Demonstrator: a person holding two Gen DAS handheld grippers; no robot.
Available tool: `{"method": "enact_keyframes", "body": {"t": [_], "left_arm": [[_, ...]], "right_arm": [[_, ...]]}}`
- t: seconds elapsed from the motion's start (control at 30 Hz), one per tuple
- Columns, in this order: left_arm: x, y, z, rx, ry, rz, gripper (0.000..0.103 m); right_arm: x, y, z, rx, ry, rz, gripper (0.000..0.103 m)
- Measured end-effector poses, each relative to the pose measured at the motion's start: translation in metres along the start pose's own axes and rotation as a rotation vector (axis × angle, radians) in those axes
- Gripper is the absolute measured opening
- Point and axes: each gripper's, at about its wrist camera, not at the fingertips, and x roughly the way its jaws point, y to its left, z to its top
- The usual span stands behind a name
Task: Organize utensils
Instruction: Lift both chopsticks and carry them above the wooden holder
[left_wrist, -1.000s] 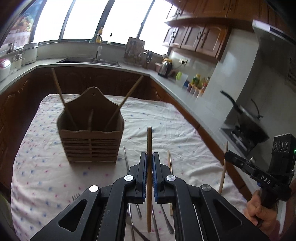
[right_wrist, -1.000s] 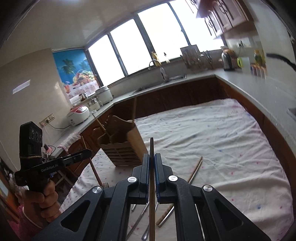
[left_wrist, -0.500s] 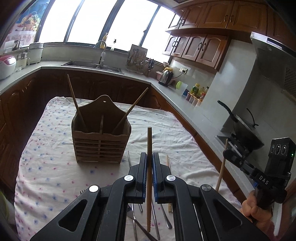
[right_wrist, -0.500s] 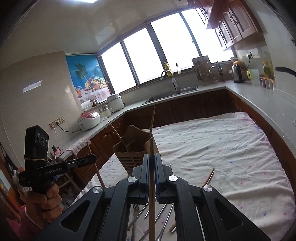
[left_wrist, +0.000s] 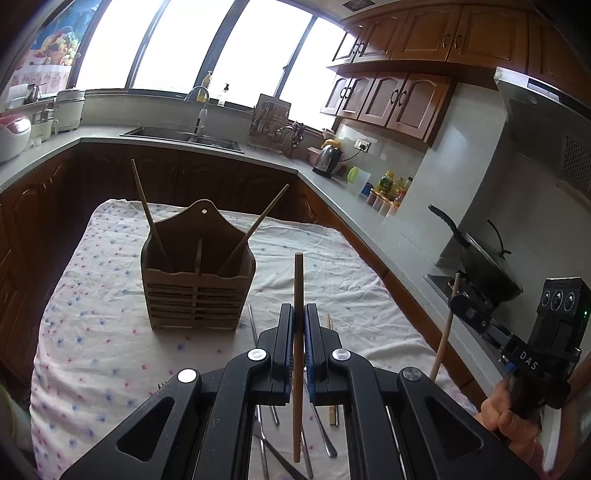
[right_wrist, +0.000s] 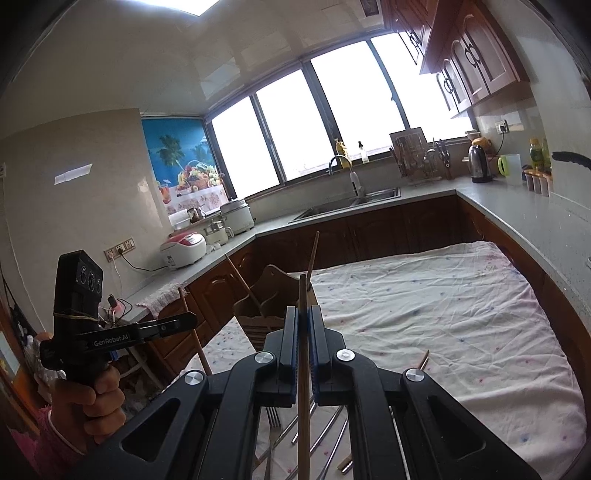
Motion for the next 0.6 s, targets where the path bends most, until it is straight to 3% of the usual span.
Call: {"method": "enact_keyframes", "body": {"t": [0.3,0.6], "left_arm": [[-0.006,0.004,0.003,0.002,-0.024,-0.003,0.003],[-0.021,0.023,0.015,-0.011,-0.091,0.020,0.003]], "right_arm": [[0.001,0.006,0.007,-0.008,-0.069,0.024,0.005],[0.031,0.019,0.020,-0.020,-0.123,0.043,0.005]]}}
